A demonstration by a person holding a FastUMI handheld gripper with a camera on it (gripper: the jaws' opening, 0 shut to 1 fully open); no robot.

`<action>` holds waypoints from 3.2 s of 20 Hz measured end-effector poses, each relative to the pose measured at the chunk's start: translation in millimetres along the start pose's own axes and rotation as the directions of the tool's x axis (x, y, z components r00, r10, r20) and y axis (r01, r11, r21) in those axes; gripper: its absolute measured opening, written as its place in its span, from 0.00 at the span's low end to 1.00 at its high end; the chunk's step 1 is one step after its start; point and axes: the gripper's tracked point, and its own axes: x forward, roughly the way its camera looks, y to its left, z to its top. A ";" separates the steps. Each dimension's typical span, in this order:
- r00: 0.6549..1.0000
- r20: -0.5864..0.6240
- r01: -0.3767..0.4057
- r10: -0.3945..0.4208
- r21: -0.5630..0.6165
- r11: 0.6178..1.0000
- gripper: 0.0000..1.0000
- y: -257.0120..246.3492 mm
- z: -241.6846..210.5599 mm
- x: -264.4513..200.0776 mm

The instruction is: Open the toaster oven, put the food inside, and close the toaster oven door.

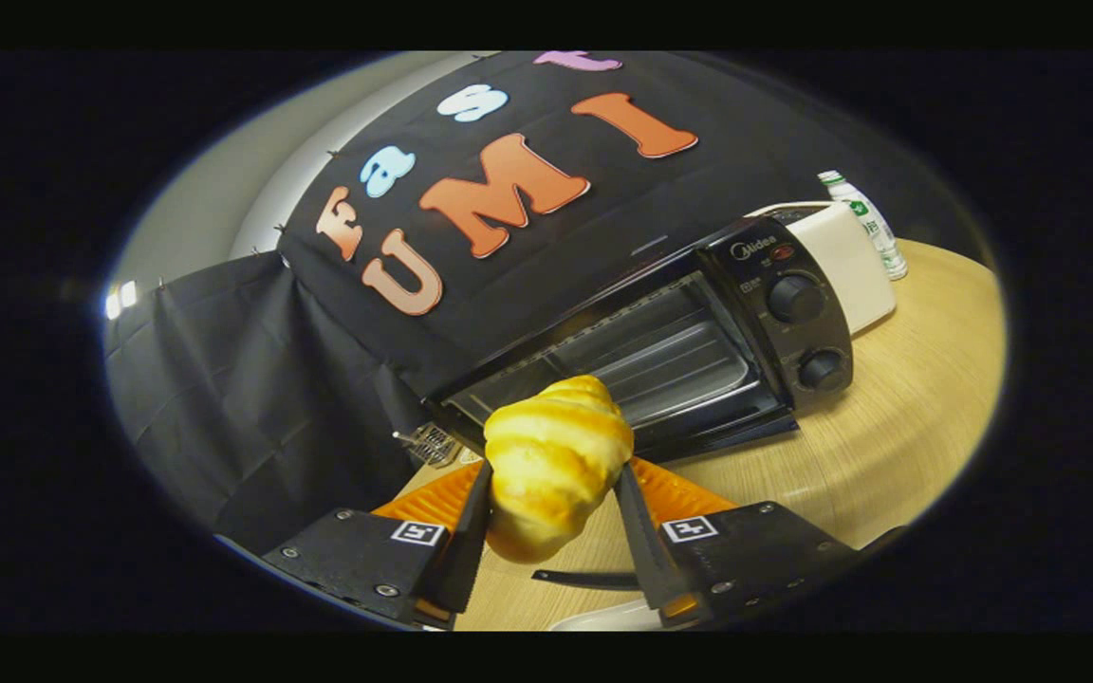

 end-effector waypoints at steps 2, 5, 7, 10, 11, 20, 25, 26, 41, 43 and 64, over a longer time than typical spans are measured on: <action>1.000 0.018 0.017 -0.017 -0.022 1.000 0.68 -1.8 7.6 14.7; 0.999 0.032 0.024 -0.024 -0.004 1.000 0.68 -4.5 15.9 36.7; 0.997 0.048 0.060 -0.059 -0.020 0.998 0.68 -16.6 21.2 46.8; 0.994 0.067 0.084 -0.081 -0.035 0.996 0.68 -23.8 31.3 63.1; 0.993 0.061 0.104 -0.101 -0.038 0.994 0.68 -29.0 33.1 67.5; 0.982 0.088 0.178 -0.168 -0.132 0.975 0.68 -41.9 45.9 109.4; 0.966 0.076 0.256 -0.246 -0.205 0.945 0.68 -65.3 51.6 122.7; 0.966 0.083 0.259 -0.246 -0.223 0.940 0.68 -64.7 54.2 124.2; 0.985 0.096 0.171 -0.143 -0.418 0.892 0.92 -9.8 50.0 43.2; 0.988 0.091 0.151 -0.123 -0.432 0.889 0.92 -3.3 42.3 18.9; 0.970 -0.202 0.063 -0.137 -0.332 0.941 0.93 -53.8 -92.9 -109.5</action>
